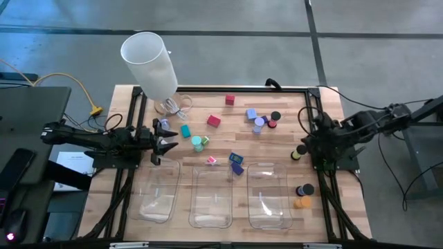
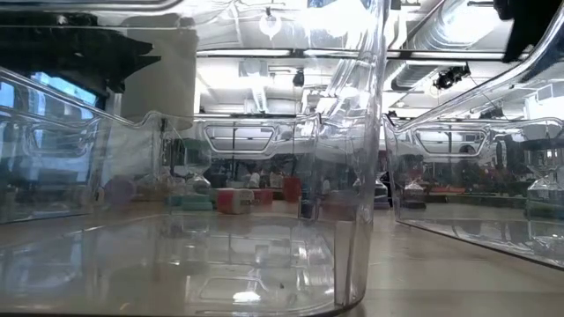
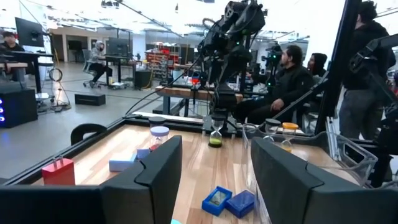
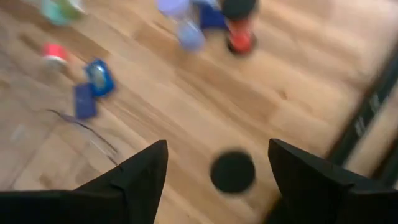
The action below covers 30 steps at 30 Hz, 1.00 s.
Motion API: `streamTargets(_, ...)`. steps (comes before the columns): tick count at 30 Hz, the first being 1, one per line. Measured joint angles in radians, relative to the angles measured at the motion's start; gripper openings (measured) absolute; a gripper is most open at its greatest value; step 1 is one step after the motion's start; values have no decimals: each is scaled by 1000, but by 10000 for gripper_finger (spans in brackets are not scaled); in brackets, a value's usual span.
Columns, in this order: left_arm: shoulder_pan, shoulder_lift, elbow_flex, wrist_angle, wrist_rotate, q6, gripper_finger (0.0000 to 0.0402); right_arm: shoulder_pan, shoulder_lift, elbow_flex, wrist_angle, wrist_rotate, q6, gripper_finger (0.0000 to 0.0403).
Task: Pick & Place Office items
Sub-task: Put the green hourglass into the right bin
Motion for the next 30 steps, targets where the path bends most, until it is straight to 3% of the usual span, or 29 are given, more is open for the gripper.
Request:
streamTargets(5,-6,0,0,1,0,20,187,-53,16,-18,-36,-95,39,267)
streamTargets(19,-6,0,0,1,0,43,187,-68,121,-128,90,-123,-64,267)
streamTargets(30,-5,0,0,1,0,43,187,-96,209,-170,104,-151,-37,267)
